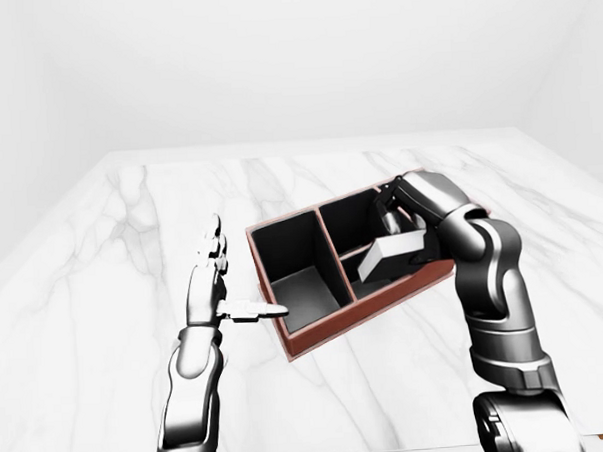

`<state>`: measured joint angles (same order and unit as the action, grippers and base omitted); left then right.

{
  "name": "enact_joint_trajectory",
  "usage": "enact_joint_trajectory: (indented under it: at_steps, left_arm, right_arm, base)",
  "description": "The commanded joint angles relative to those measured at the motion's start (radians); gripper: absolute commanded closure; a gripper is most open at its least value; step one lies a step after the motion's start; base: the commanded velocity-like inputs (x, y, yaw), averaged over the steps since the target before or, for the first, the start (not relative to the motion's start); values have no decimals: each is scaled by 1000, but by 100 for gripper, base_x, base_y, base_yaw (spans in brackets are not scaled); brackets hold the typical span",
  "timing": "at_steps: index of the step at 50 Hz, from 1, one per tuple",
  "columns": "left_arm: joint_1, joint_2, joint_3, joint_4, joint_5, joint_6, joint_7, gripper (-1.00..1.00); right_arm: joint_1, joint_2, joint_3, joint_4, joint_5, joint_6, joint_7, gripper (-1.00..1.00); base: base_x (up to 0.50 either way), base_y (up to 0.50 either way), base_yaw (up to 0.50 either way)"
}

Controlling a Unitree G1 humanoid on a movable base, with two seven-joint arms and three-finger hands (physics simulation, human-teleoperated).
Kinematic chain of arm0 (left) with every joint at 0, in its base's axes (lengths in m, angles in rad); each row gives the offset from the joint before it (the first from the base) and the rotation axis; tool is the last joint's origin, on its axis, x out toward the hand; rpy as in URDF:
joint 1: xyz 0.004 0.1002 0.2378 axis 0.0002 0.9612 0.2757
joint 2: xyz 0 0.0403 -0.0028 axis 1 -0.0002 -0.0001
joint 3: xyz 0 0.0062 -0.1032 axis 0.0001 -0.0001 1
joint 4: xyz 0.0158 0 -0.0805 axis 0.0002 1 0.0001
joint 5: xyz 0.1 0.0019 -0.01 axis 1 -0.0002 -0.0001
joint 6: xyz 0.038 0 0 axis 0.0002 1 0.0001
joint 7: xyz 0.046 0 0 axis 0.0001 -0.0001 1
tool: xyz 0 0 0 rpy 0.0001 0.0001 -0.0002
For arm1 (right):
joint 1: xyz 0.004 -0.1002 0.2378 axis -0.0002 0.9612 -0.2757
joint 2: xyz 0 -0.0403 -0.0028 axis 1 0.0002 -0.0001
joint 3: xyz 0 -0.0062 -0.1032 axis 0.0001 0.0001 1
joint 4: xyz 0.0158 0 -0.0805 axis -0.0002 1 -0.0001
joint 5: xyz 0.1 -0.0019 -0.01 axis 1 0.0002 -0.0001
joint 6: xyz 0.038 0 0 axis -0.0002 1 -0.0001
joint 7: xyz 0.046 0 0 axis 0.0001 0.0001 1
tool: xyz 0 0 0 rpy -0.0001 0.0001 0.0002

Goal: Pick up the book and place it in the back compartment of the caddy.

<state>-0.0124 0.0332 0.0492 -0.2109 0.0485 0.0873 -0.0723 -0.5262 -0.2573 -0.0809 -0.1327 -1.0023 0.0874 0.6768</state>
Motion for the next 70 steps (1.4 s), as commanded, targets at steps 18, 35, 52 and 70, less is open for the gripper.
enact_joint_trajectory:
  at_steps: [18, 35, 52, 70]
  left_arm:
    - [2, -1, -2, -7, 1, 0, 0, -100]
    - [-3, -1, -2, 4, 0, 0, 2, -100]
    - [1, -2, -4, 3, 2, 0, 1, -100]
    - [2, -2, -4, 6, 2, 0, 1, -100]
  right_arm:
    - [-62, 8, 13, 111, 17, 0, -101, 100]
    - [-145, 14, 28, 224, 14, 0, -143, 100]
    - [-155, 0, 26, 268, 15, 0, -169, 100]
    - [-168, -11, 28, 356, 4, 0, -241, 100]
  base:
    - [0, 0, 0]
    - [0, 0, 0]
    - [0, 0, 0]
    - [0, 0, 0]
